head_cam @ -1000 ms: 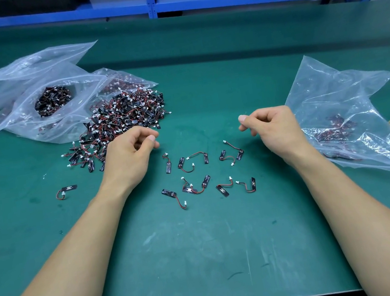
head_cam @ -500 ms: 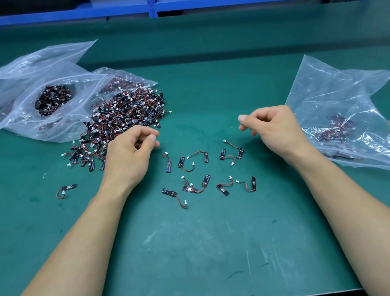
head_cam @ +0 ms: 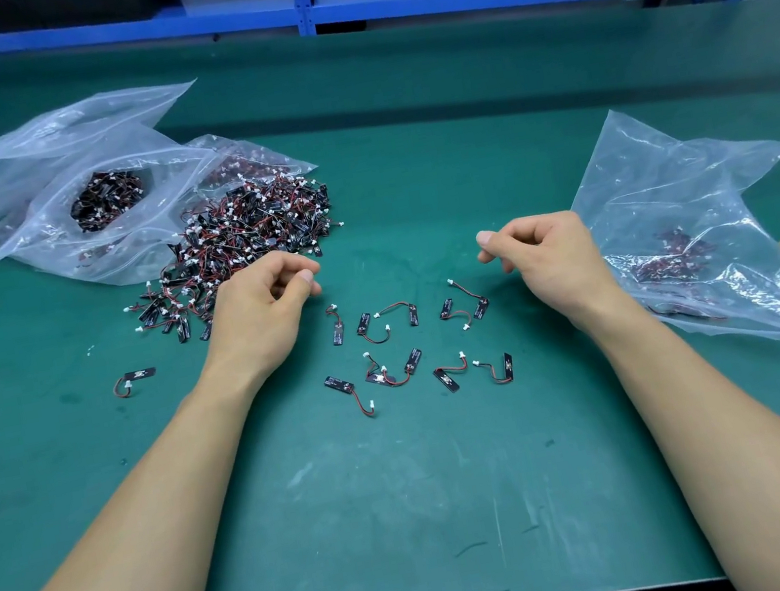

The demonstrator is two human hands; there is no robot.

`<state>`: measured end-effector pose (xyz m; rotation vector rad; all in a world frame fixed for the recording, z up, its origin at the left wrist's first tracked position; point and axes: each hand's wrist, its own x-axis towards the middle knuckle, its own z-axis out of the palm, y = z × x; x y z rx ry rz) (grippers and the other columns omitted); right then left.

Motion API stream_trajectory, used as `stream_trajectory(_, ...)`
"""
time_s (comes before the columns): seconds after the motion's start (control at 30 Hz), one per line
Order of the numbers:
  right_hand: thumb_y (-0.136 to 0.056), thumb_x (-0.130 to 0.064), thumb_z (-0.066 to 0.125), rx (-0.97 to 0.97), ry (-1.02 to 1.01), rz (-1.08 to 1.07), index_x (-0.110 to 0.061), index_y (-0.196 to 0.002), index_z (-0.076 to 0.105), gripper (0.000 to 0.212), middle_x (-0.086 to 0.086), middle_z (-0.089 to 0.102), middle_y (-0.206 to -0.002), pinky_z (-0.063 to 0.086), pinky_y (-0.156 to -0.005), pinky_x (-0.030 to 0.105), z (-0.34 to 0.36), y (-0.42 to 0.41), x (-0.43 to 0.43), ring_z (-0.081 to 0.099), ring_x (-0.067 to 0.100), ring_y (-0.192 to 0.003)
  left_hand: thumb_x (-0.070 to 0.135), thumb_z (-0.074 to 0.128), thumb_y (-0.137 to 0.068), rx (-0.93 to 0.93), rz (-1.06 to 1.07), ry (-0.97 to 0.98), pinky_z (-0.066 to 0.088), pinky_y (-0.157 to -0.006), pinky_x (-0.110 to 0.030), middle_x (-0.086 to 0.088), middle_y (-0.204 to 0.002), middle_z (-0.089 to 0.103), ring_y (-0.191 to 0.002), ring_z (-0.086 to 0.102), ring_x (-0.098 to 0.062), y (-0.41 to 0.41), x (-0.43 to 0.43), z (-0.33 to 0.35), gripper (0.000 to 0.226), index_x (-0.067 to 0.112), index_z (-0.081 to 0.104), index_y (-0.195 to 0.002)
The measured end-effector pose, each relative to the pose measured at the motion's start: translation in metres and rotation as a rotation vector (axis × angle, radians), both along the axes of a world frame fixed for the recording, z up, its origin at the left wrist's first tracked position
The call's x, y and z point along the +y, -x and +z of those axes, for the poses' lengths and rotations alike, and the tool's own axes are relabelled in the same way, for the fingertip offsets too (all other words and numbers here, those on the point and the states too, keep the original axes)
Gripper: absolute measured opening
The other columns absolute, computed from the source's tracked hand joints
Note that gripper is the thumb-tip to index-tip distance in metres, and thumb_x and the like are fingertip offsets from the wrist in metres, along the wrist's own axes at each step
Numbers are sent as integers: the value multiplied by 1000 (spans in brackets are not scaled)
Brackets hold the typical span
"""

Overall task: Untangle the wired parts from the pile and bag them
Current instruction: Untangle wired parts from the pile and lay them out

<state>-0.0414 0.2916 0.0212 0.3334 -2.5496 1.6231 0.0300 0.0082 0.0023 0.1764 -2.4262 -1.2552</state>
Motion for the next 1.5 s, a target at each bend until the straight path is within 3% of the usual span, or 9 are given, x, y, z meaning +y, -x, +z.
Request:
stream_trajectory(0.47, -92, -28, 70, -8, -4, 8, -12, -68, 74, 29, -13, 50, -48, 29, -46, 10, 0, -1, -1, 40, 1, -46, 15, 60, -96, 1, -3, 8, 39, -66, -6, 11, -78, 72, -67, 55, 7, 0, 0, 0, 15, 26, 70, -94)
stream_trajectory(1.03, -91, -32, 70, -22, -33, 6, -19, -65, 74, 29, -12, 53, -51, 33, -49, 12, 0, -1, -1, 47, 8, -57, 16, 60, -96, -12, 1, 0, 40, -66, -6, 12, -79, 72, -68, 56, 6, -1, 1, 1, 15, 27, 70, -93)
stream_trajectory(1.23, -91, -31, 70, 4, -46, 26, -19, -65, 74, 29, -2, 53, -56, 31, -47, 14, 6, -5, -1, 41, 12, -55, 15, 60, -96, -7, -4, 3, 37, -63, -4, 11, -79, 71, -66, 55, 8, -1, 2, 1, 15, 26, 70, -93)
stream_trajectory(1.4, -85, -43, 75, -54, -196, 132, -21, -71, 76, 26, -11, 56, -56, 34, -42, 12, 24, -9, 18, 37, 6, -46, 14, 60, -96, -25, -8, -6, 38, -65, -5, 7, -81, 73, -66, 56, 6, -3, 4, 3, 15, 25, 70, -94)
stream_trajectory(1.5, -68, -51, 86, -56, -466, 154, -32, -77, 76, 24, -14, 64, -68, 39, -53, 12, 39, -6, 49, 49, 0, -55, 22, 65, -94, -42, -49, -11, 40, -70, -11, 11, -85, 72, -71, 56, 2, -7, 6, 8, 8, 29, 69, -97)
